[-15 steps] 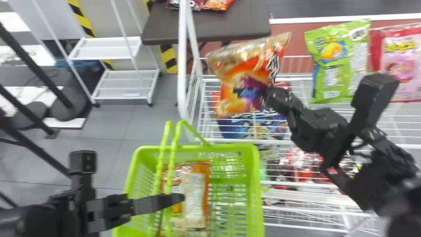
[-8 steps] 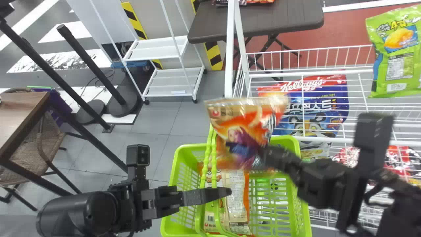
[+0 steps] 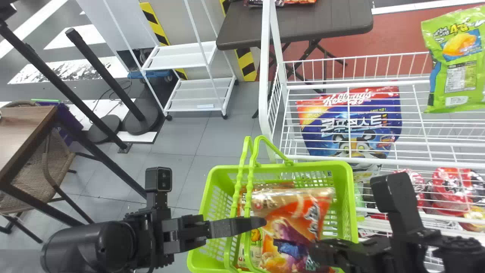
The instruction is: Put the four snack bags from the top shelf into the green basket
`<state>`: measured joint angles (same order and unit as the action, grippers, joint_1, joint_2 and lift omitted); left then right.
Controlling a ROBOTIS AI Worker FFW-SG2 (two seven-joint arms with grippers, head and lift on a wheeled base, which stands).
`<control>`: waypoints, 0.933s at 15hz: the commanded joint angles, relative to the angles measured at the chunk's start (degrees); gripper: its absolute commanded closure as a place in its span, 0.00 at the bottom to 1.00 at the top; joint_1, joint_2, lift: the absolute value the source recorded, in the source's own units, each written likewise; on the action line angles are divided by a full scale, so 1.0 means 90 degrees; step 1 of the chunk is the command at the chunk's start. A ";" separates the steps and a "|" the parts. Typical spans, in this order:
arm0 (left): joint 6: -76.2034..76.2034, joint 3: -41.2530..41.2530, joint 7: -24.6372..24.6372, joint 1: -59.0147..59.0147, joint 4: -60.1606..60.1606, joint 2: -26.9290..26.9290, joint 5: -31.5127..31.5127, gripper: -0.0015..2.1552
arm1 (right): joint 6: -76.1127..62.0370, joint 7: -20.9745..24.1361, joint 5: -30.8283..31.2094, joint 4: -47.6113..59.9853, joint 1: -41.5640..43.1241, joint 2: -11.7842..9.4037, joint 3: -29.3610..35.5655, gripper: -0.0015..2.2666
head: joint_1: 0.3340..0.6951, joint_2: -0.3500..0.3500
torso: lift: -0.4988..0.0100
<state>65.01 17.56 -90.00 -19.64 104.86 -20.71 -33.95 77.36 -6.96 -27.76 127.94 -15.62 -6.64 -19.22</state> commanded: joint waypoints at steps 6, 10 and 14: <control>-0.0001 0.0031 -0.0063 -0.0035 -0.0001 -0.0033 -0.0047 1.00 | -0.0788 0.0089 0.0331 0.1058 0.0017 0.0005 0.1168 0.03 | 1.00 1.00 | 0.98; 0.0019 0.0031 -0.0063 -0.0054 0.0009 -0.0024 -0.0056 1.00 | -0.2604 0.0099 0.1542 -0.0006 0.0700 0.0024 0.1901 0.02 | 1.00 0.76 | 0.98; -0.0001 0.0031 -0.0063 -0.0054 0.0019 -0.0014 -0.0056 1.00 | -0.3873 0.0099 0.2216 -0.1911 0.1726 0.0024 0.2311 0.02 | 1.00 0.53 | 0.98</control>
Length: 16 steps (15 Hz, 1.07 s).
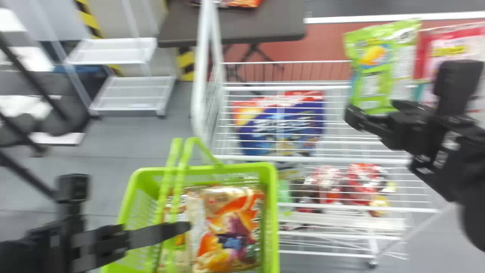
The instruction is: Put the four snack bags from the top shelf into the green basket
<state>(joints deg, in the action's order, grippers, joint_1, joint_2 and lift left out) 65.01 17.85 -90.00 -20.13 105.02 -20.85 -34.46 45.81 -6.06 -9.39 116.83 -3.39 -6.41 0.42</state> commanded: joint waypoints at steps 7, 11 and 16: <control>-0.0001 -0.0010 -0.0063 0.0010 -0.0009 0.0041 0.0030 1.00 | -0.1208 -0.0059 0.0428 -0.3567 0.2105 0.0000 0.0060 0.02 | 1.00 0.39 | 0.98; -0.0001 -0.0020 -0.0063 0.0020 -0.0029 0.0022 0.0030 1.00 | -0.1208 -0.0332 0.0399 -0.3879 0.2340 0.0000 -0.0047 0.30 | 1.00 0.40 | 0.98; -0.0001 -0.0020 -0.0063 -0.0019 -0.0029 -0.0017 0.0010 1.00 | -0.1247 -0.0449 0.0428 -0.3606 0.2037 -0.0010 0.0051 0.99 | 1.00 0.42 | 0.98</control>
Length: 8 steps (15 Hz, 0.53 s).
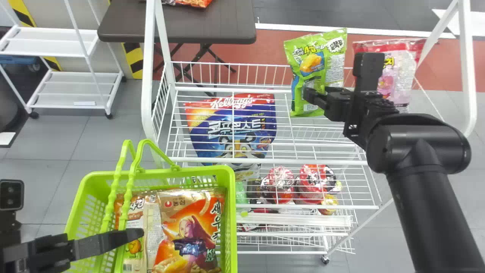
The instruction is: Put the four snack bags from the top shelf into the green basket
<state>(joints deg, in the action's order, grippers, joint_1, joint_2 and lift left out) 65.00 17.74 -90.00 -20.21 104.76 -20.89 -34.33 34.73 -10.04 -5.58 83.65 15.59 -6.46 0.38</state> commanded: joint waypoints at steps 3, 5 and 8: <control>0.0000 0.0001 -0.0063 -0.0020 0.0000 -0.0023 -0.0023 1.00 | -0.0093 -0.0046 0.0015 0.0218 -0.0189 -0.0014 0.0104 0.99 | 1.00 0.42 | 0.98; 0.0000 0.0001 -0.0063 -0.0050 0.0000 -0.0023 -0.0023 1.00 | -0.0093 -0.0085 0.0015 0.0432 -0.0297 -0.0014 0.0114 0.99 | 1.00 0.41 | 0.98; 0.0000 0.0011 -0.0063 -0.0059 0.0000 -0.0033 -0.0023 1.00 | -0.0074 -0.0144 -0.0054 0.1223 -0.0775 -0.0014 0.0260 0.99 | 1.00 0.41 | 0.98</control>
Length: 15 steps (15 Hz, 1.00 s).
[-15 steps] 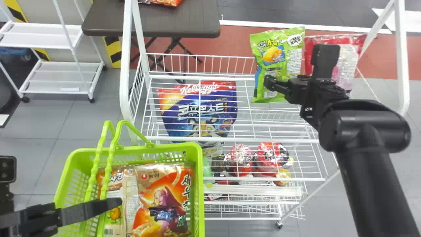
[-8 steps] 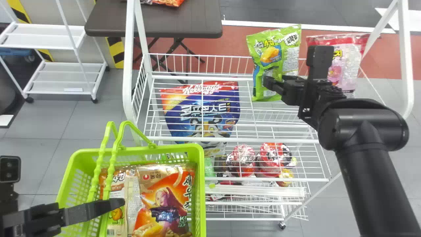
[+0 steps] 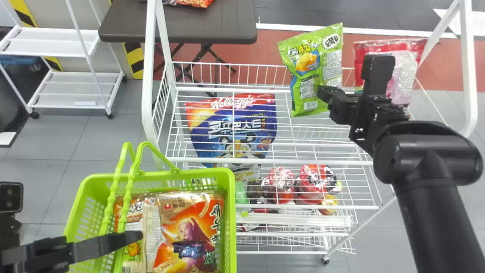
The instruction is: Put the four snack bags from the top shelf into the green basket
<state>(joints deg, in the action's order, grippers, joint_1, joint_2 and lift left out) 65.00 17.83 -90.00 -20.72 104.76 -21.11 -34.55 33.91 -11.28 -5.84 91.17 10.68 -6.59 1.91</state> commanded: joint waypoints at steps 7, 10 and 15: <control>0.0000 0.0012 -0.0063 0.0037 -0.0010 -0.0008 -0.0009 1.00 | 0.1911 -0.0036 -0.1157 0.3698 -0.1988 0.0000 0.0295 0.99 | 1.00 0.45 | 0.98; 0.0020 0.0012 -0.0063 0.0057 -0.0010 0.0002 -0.0009 1.00 | 0.3513 -0.0094 -0.2144 0.4957 -0.2603 -0.0069 0.0168 0.99 | 1.00 0.51 | 0.98; 0.0039 0.0012 -0.0063 0.0057 0.0010 -0.0008 -0.0019 1.00 | 0.6052 0.0160 -0.3443 0.5621 -0.2515 -0.0088 -0.0213 0.99 | 1.00 0.76 | 0.98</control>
<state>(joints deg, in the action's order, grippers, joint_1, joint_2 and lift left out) 65.19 17.87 -90.00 -20.21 104.73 -21.09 -34.63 81.07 -10.40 -33.31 140.85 -13.38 -7.41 0.82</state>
